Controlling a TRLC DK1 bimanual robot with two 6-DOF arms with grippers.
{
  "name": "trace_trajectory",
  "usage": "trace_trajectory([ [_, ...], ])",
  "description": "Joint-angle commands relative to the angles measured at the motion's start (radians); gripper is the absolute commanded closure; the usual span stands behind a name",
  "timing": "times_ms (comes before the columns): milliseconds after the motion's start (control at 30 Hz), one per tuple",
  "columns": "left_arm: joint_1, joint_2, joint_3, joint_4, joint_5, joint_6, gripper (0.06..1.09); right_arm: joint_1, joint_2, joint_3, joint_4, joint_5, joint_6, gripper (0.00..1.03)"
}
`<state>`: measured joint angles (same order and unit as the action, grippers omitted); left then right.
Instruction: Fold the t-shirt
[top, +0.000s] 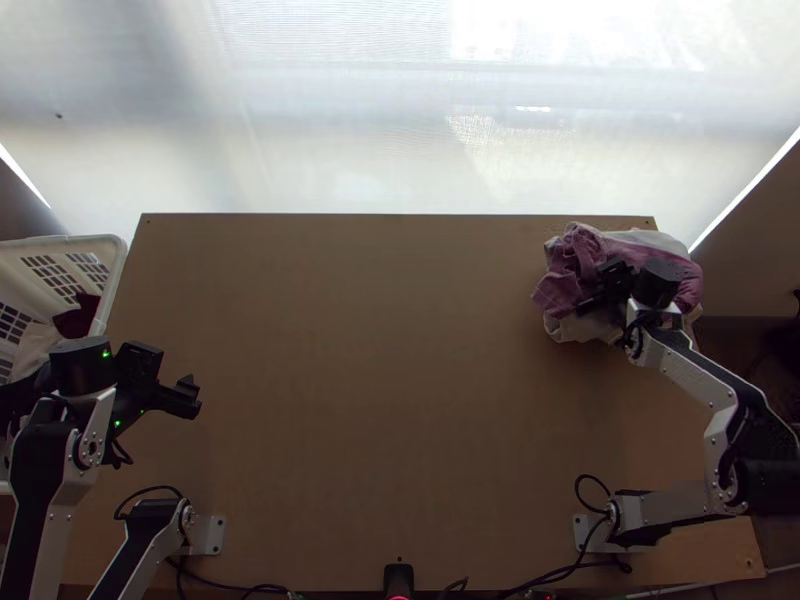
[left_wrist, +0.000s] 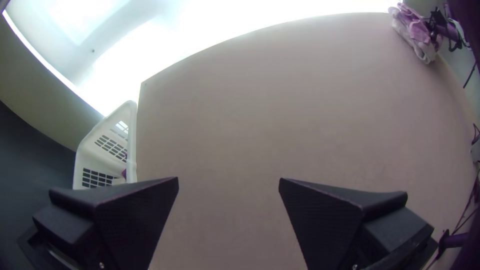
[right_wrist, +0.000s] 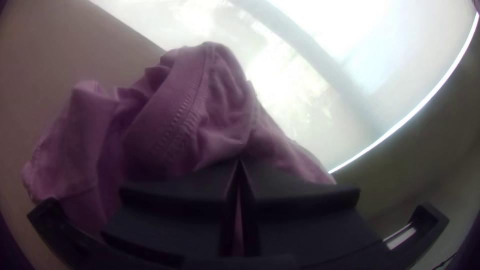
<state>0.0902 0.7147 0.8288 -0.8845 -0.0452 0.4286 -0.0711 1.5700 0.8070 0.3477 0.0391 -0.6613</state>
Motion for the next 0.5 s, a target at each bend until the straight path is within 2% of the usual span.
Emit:
trace_trajectory([
  [0,0.026,0.009,0.020,-0.011,0.001,0.013,0.11,0.050,0.102,-0.032,0.005,-0.033,0.006,1.00],
  [167,0.026,0.034,0.036,-0.010,0.002,0.010,0.11,0.068,0.117,-0.038,0.004,-0.044,0.000,1.00],
  [333,0.023,0.040,0.050,-0.008,0.002,0.004,0.11,0.086,0.131,-0.055,-0.003,-0.044,-0.043,1.00],
  [367,0.025,0.040,0.055,-0.008,0.002,0.004,0.11,0.085,0.130,-0.051,-0.003,-0.044,-0.043,0.93],
  [400,0.026,0.042,0.059,-0.008,0.002,0.004,0.11,0.082,0.125,-0.046,-0.001,-0.044,-0.043,0.81],
  [467,0.026,0.043,0.064,-0.008,0.001,0.004,0.11,0.070,0.107,-0.034,-0.003,-0.044,-0.043,0.50],
])
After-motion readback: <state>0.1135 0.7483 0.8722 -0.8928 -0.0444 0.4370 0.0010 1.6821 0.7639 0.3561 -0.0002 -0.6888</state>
